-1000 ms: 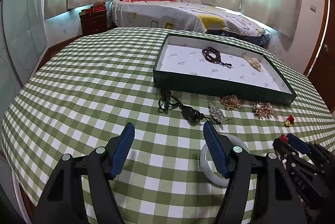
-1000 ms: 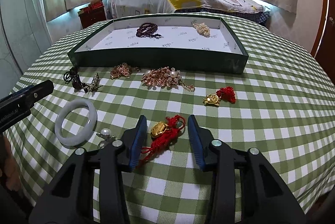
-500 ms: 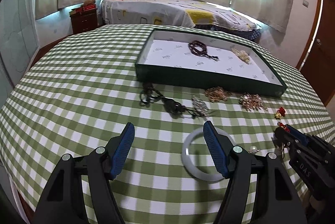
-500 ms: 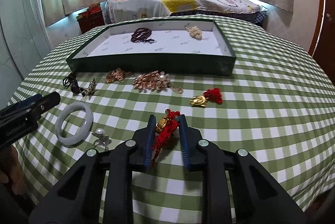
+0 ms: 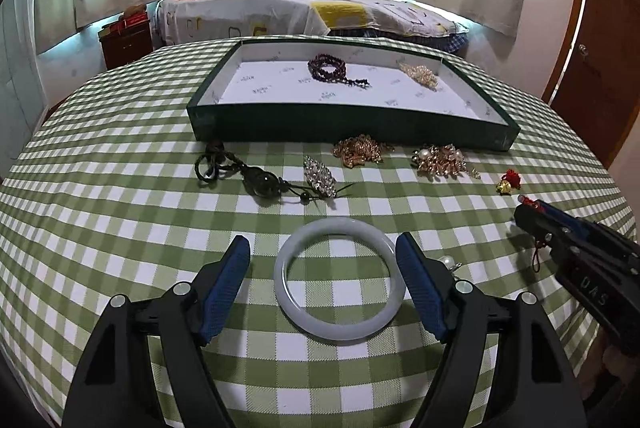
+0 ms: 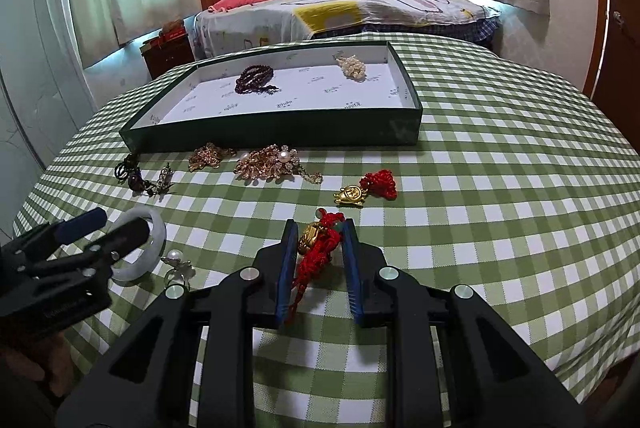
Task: Organize jewelry
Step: 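Grasp the white jade bangle with the left tool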
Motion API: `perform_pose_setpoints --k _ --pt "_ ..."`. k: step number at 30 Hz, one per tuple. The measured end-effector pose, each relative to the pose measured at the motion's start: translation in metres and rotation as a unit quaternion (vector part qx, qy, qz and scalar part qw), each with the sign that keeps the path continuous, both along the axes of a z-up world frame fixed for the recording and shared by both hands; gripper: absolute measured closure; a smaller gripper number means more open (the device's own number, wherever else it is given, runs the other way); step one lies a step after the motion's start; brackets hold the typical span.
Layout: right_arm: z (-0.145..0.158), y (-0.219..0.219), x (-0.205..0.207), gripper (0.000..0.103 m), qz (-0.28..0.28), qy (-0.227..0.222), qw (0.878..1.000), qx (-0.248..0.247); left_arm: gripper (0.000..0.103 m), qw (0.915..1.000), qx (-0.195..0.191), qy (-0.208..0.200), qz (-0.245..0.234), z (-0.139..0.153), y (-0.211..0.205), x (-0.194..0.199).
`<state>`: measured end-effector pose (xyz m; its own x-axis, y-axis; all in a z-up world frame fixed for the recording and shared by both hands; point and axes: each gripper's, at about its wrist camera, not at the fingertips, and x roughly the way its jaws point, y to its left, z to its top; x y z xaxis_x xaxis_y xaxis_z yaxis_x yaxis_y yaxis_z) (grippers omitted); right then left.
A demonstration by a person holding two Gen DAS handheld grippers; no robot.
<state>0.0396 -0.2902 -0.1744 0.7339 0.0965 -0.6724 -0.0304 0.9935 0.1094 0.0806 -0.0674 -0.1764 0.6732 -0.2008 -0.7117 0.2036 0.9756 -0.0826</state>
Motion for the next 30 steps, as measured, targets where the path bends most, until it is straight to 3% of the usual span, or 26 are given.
perform_pose_setpoints --k 16,30 --pt "-0.003 0.003 0.001 0.081 0.004 0.002 1.0 0.001 0.027 0.9999 0.005 -0.008 -0.01 -0.008 -0.007 0.001" --pt "-0.003 0.006 0.001 0.081 0.006 0.004 1.0 0.002 0.026 0.9991 0.036 -0.015 -0.018 -0.011 -0.014 -0.001"
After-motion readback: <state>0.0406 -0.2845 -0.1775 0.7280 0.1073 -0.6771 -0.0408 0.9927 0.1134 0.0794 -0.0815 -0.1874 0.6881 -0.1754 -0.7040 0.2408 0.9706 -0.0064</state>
